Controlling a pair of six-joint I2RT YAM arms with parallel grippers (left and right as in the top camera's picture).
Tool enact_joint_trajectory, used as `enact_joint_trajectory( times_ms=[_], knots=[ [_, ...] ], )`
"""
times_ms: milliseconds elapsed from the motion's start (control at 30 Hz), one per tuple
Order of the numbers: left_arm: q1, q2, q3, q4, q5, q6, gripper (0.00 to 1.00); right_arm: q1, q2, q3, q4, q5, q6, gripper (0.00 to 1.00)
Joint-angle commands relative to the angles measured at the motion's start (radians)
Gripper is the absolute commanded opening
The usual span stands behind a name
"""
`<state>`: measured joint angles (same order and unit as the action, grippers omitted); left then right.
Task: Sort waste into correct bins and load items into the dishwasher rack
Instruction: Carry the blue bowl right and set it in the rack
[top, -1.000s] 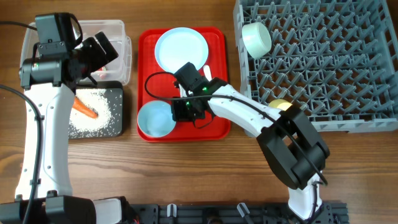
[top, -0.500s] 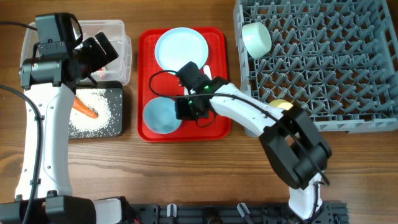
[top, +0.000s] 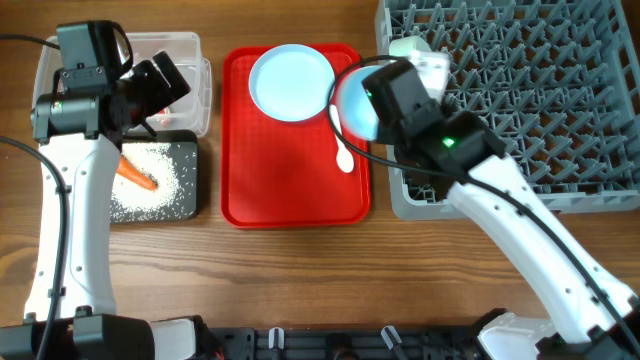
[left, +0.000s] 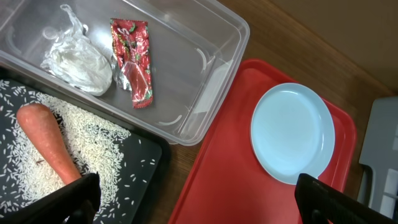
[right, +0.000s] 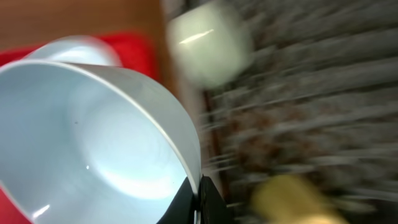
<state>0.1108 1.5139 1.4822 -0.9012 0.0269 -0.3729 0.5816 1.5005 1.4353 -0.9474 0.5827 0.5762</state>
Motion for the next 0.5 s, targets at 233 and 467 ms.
enact_joint_trajectory(
  times_ms=[233, 467],
  knots=[
    [0.005, 0.007, 0.005, -0.001, -0.01, -0.002, 1.0, 0.003, 0.097, -0.034, -0.101, 0.712, -0.085, 0.04],
    [0.005, 0.007, 0.005, -0.001, -0.01, -0.002, 1.0, -0.005, 0.238, -0.034, -0.047, 0.738, -0.266, 0.04]
  ],
)
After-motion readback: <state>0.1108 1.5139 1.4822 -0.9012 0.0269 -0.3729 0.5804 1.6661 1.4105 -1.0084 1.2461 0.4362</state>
